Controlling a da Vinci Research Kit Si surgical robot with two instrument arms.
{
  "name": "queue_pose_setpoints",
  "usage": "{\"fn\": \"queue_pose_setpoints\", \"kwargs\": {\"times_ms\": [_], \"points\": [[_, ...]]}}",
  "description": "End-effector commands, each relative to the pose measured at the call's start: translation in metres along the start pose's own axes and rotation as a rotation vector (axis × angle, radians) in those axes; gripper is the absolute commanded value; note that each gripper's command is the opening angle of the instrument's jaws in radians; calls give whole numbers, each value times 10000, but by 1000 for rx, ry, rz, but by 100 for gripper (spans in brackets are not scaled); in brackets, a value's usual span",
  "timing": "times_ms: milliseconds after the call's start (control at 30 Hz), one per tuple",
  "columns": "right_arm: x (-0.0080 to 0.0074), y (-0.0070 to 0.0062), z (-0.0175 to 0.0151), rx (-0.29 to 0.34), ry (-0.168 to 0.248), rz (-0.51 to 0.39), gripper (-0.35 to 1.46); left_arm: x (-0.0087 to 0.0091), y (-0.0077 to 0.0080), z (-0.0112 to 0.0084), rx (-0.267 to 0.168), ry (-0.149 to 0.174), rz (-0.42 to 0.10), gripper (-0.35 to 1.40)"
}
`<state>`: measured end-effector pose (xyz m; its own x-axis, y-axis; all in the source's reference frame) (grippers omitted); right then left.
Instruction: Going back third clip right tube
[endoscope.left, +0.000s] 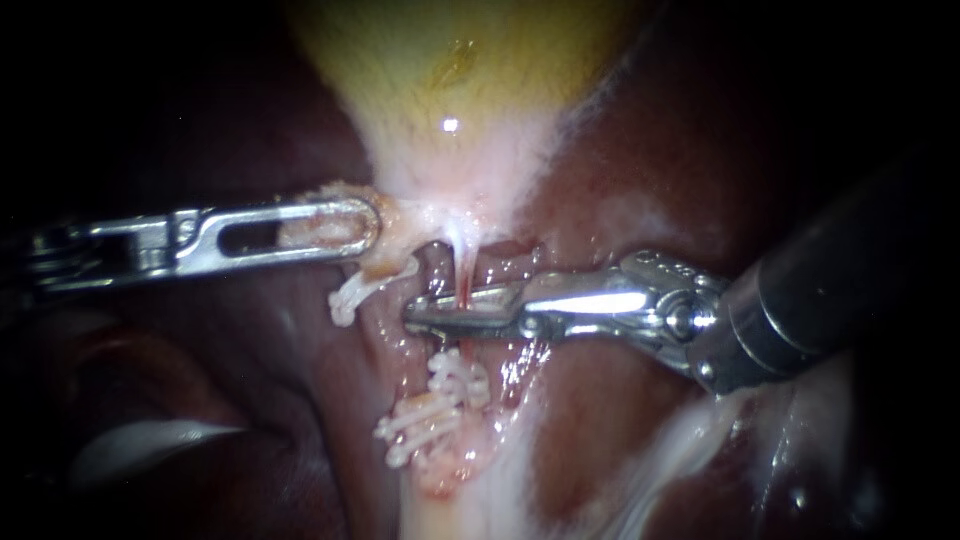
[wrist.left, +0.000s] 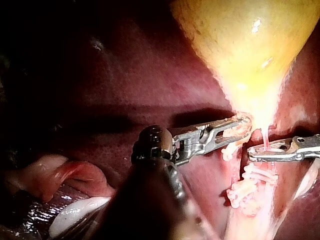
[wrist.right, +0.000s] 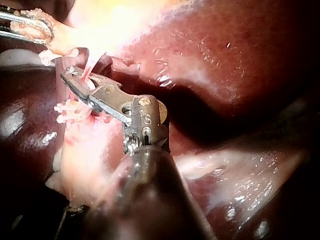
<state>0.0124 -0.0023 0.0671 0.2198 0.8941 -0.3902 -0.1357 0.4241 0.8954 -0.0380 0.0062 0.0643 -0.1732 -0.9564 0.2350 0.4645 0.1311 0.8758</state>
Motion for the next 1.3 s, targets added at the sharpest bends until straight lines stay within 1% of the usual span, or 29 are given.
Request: {"fn": "queue_pose_setpoints", "kwargs": {"times_ms": [33,167,200,233,267,300,333,367,433,533,567,633,733,800,867,967,1167,1233,1300], "points": [[0,-1,0,0,0,0,-35,0,-1,0,0,0,0,-35],[-1,-1,0,-2,1,0,-35,0,-1,-1,0,0,0,-35],[-1,-1,0,11,-5,0,-35,0,-1,-1,0,0,0,-35],[-1,-1,1,14,-6,6,-23,0,-1,-1,0,0,0,-35],[-2,0,2,18,-9,-42,0,0,0,-1,0,0,0,-35],[-2,0,3,18,-9,-77,17,0,0,-1,-2,2,0,-35],[-1,0,5,17,-9,-89,31,1,0,-1,-2,2,1,-35],[-1,1,8,15,-11,-101,39,1,0,-1,-2,2,1,-35],[-2,2,11,16,-5,-120,45,1,0,-1,-3,2,1,-35],[-7,5,15,-5,1,-154,48,1,-1,-2,-5,-1,1,-35],[-8,8,16,-21,6,-173,49,1,-1,-2,-5,-1,1,-35],[-10,14,15,-25,7,-186,49,1,-1,-2,-5,-1,1,-35],[-16,23,8,-38,8,-233,50,2,-2,-2,-5,-1,1,-35],[-18,28,1,-35,7,-269,50,2,-2,-3,-6,-1,1,-35],[-18,29,-8,-35,4,-309,50,2,-2,-3,-6,-1,1,-35],[-15,24,-25,-32,-2,-374,50,2,-3,-4,-6,-1,0,-35],[-3,7,-63,-6,-16,-504,50,2,-2,-5,-5,-1,1,-35],[0,0,-76,7,-28,-560,50,2,-2,-5,-5,0,1,-35],[3,-5,-87,13,-43,-593,50,2,-2,-5,-5,0,1,-35]]}}
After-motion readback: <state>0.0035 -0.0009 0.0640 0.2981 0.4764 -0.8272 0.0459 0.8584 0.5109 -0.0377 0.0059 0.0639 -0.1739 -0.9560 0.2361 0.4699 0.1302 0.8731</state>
